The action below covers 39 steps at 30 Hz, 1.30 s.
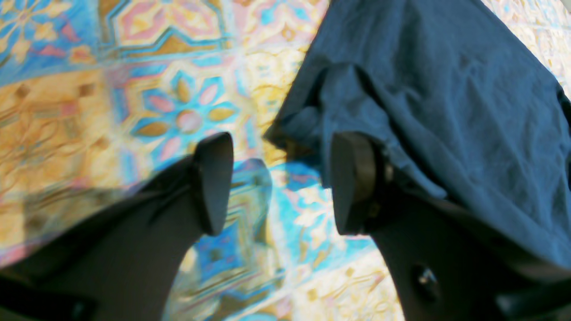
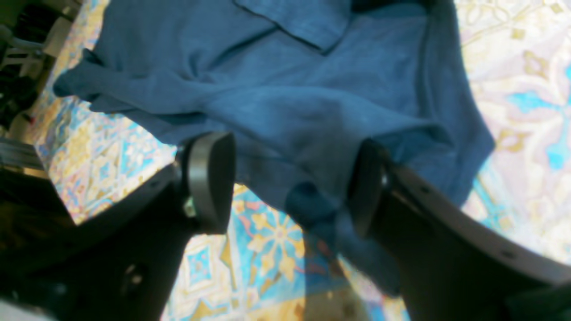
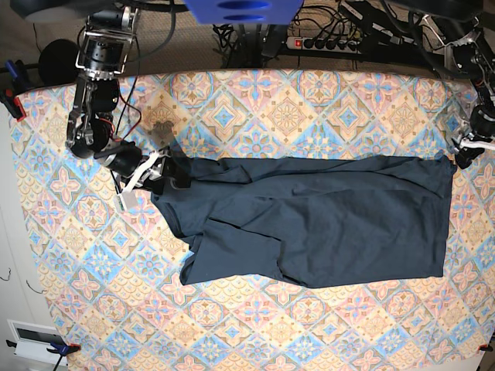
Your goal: Layout the t-shirt on the table in an organized manner, then fold the t-shirt properly
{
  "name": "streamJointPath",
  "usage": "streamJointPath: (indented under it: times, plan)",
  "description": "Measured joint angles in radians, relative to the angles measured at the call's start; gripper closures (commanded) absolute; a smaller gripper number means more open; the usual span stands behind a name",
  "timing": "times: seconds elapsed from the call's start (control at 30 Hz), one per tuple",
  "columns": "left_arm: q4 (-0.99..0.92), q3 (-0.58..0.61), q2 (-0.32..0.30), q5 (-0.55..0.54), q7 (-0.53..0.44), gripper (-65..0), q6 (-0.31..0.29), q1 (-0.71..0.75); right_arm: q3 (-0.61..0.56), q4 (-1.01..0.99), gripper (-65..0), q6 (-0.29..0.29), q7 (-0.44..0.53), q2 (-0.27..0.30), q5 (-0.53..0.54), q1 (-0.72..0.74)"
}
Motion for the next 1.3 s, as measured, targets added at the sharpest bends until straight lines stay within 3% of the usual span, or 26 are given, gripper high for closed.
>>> streamJointPath:
  times: [0.3, 0.7, 0.77, 0.9, 1.3]
  plan:
    - [-0.133, 0.021, 0.012, -0.008, 0.006, -33.3, 0.002, -0.087, 0.011, 0.101, -36.4, 0.001, -0.001, 0.002, 0.000, -0.084]
    - [-0.233, 0.034, 0.087, -0.002, 0.034, -32.6, -0.001, -0.214, 0.035, 0.102, -36.4, 0.000, -0.005, 0.003, -0.002, -0.121]
    - [-0.234, 0.032, 0.097, -0.001, 0.029, -28.8, 0.000, -0.219, 0.032, 0.102, -36.4, 0.000, -0.014, 0.003, -0.003, -0.134]
    - [-0.235, 0.032, 0.106, -0.010, 0.029, -1.1, 0.000, -0.221, 0.031, 0.102, -36.4, 0.000, -0.011, 0.003, -0.001, -0.162]
    - [-0.235, 0.027, 0.047, -0.011, 0.035, 0.0, -0.001, -0.216, 0.045, 0.011, -36.6, 0.000, 0.000, 0.000, 0.000, -0.166]
